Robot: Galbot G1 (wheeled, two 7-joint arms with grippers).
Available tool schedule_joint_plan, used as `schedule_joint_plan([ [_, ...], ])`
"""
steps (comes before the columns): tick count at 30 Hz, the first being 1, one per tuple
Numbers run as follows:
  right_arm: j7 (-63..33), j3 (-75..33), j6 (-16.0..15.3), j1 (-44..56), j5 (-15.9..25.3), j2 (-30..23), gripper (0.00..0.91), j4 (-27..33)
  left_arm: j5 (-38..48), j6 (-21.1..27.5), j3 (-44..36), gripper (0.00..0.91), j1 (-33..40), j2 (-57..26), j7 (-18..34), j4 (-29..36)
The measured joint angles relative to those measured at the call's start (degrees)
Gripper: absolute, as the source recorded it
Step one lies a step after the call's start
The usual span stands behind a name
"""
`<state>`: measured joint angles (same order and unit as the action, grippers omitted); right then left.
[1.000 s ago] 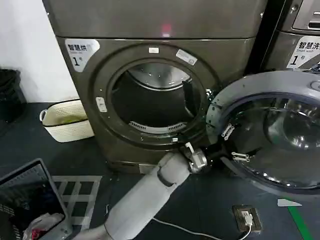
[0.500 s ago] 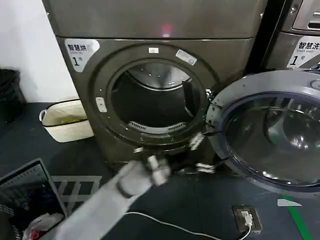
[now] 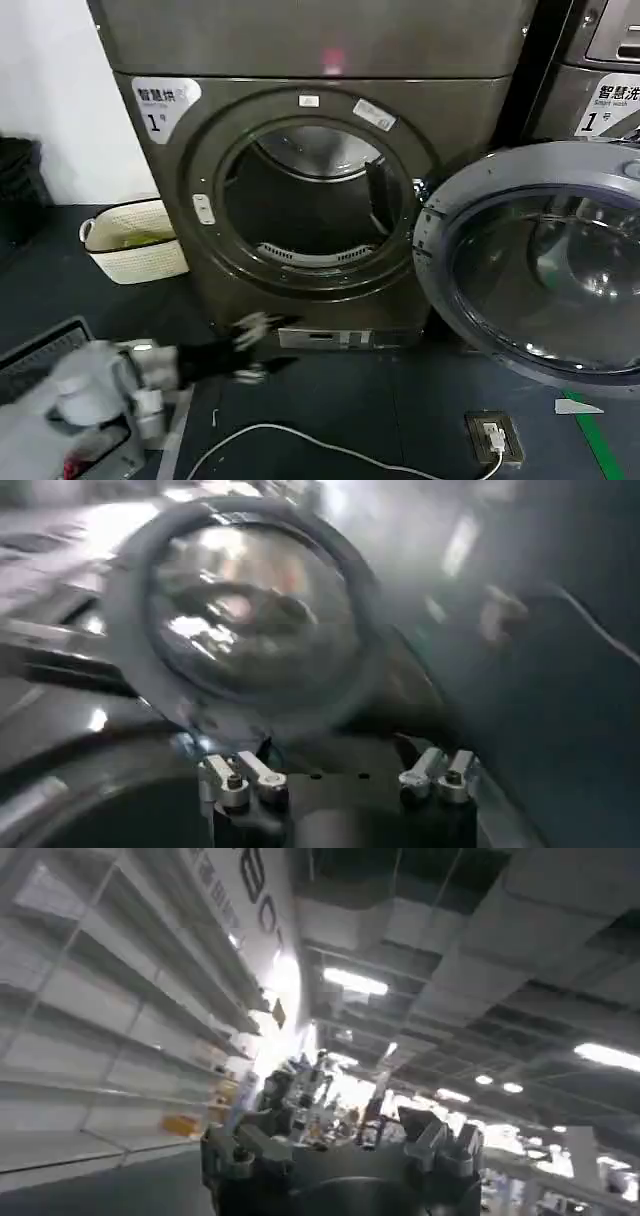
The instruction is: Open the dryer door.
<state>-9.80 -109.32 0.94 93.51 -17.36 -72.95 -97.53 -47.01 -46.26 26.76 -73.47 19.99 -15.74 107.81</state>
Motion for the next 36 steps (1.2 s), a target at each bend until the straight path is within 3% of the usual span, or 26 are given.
schedule_joint_plan([
  [7,0.59,2.62,0.02,-0.57,-2.68,0.59,0.907,1.42,-21.34,-1.09,12.26,0.907,-6.45,-3.49,2.50,-8.35],
  [16,0.10,2.70,0.58,-0.93,-4.19,1.10,0.907,2.23,-40.66,-1.02,15.40,0.907,-6.93,-5.31,5.62,-12.82],
  [28,-1.49,2.39,0.43,-0.70,-3.95,-0.25,0.907,2.99,-42.54,-0.98,14.22,0.907,-7.55,-5.53,5.96,-15.82],
  [36,-4.61,-0.72,3.96,0.87,-4.78,-1.18,0.907,4.42,-42.32,-0.94,13.00,0.907,-7.60,-4.70,6.02,-16.06],
])
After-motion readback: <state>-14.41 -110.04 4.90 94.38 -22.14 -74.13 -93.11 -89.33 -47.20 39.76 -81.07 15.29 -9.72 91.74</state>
